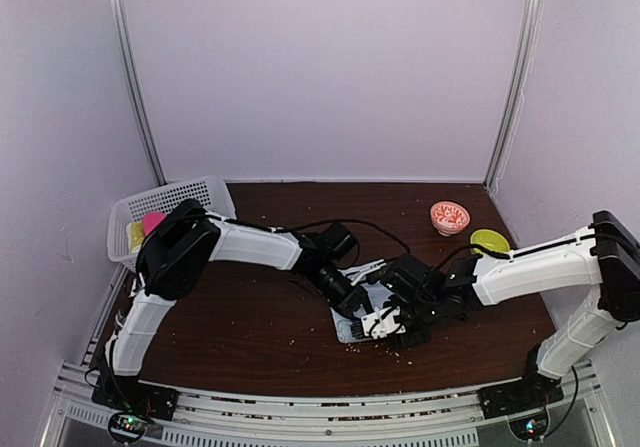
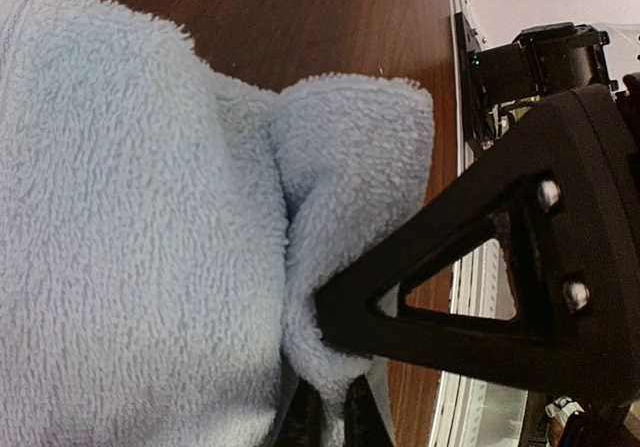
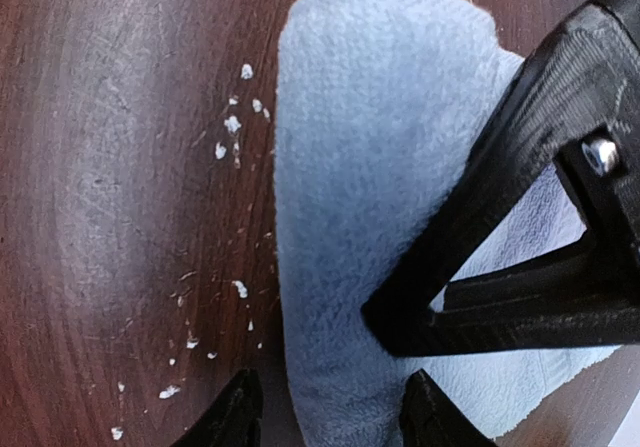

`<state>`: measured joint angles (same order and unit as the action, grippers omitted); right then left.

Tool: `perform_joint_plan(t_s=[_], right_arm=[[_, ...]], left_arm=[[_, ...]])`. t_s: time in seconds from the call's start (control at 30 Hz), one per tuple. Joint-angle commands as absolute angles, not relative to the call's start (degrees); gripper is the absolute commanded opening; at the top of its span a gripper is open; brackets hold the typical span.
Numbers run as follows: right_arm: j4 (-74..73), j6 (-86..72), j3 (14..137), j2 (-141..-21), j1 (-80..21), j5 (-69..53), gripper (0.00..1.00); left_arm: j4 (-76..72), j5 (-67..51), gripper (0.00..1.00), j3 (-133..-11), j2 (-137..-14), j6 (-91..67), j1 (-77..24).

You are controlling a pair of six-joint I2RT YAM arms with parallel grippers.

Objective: Roll the towels
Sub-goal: Roll the towel at the center of the board.

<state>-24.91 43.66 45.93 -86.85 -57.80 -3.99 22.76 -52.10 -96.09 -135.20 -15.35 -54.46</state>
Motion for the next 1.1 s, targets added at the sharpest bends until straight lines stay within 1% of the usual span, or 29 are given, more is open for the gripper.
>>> perform_joint_plan(t_s=[0.0,0.03,0.13,0.2,0.27,0.33,0.4,0.5,0.57,0.6,0.67,0.73,0.8,0.83,0.93,1.0,1.07], right_arm=[[-23.25,45.20,44.44,-90.07,-58.02,-3.90,0.44],[-23.34,45.22,44.51,-90.54,-58.01,-4.10,0.41],[-24.47,45.44,45.32,-91.73,-57.78,-5.72,0.27],[-26.38,45.28,46.15,-92.81,-57.67,-7.39,0.21],[-29.98,45.07,47.76,-93.97,-57.43,-9.85,0.16],[-34.67,44.17,50.83,-94.35,-57.23,-14.33,0.14],[-39.75,43.69,53.66,-94.44,-57.18,-19.10,0.14],[-46.24,40.07,57.94,-95.58,-56.90,-24.86,0.14],[-49.73,39.74,61.23,-98.16,-55.67,-27.17,0.13],[-50.99,39.77,63.01,-99.66,-54.33,-28.66,0.13],[-54.22,40.27,67.13,-104.09,-51.23,-32.34,0.13],[-58.20,41.17,72.30,-109.43,-48.18,-35.65,0.13],[-62.04,42.03,77.22,-114.98,-45.51,-38.08,0.13],[-63.95,42.53,79.67,-117.86,-44.50,-38.65,0.13],[-68.69,42.82,86.54,-126.54,-42.26,-40.03,0.13],[-70.57,44.73,89.52,-130.40,-41.42,-40.52,0.12],[-70.98,44.30,91.13,-133.02,-40.63,-40.82,0.13]], left_arm=[[26.85,-45.25,0.00,-93.86,-138.42,-14.39,-54.32],[26.54,-44.90,0.00,-93.35,-138.07,-14.55,-54.32],[23.93,-44.23,0.00,-90.70,-135.34,-14.74,-54.20],[22.88,-42.38,0.12,-89.12,-131.38,-14.01,-53.75],[23.01,-37.60,0.23,-87.18,-125.55,-13.36,-52.71],[23.32,-32.11,0.30,-84.66,-120.35,-13.06,-51.62],[23.30,-26.11,0.34,-81.50,-115.23,-12.91,-50.71],[22.42,-18.42,0.33,-77.07,-107.48,-11.90,-50.77],[19.66,-13.39,0.34,-73.72,-101.28,-10.50,-52.89],[17.68,-8.15,0.34,-71.47,-98.02,-9.80,-54.48],[13.89,-1.51,0.34,-68.11,-92.72,-5.95,-58.23],[10.62,4.32,0.29,-65.78,-88.78,-2.82,-62.50],[8.48,9.55,0.29,-64.99,-85.88,-1.87,-65.13],[7.81,10.20,0.29,-64.77,-85.05,-1.29,-66.07],[6.76,6.29,0.31,-64.95,-84.88,1.29,-67.73],[8.22,2.26,0.33,-66.01,-87.13,3.04,-68.35],[11.56,1.16,0.31,-67.97,-91.06,5.43,-69.69]])
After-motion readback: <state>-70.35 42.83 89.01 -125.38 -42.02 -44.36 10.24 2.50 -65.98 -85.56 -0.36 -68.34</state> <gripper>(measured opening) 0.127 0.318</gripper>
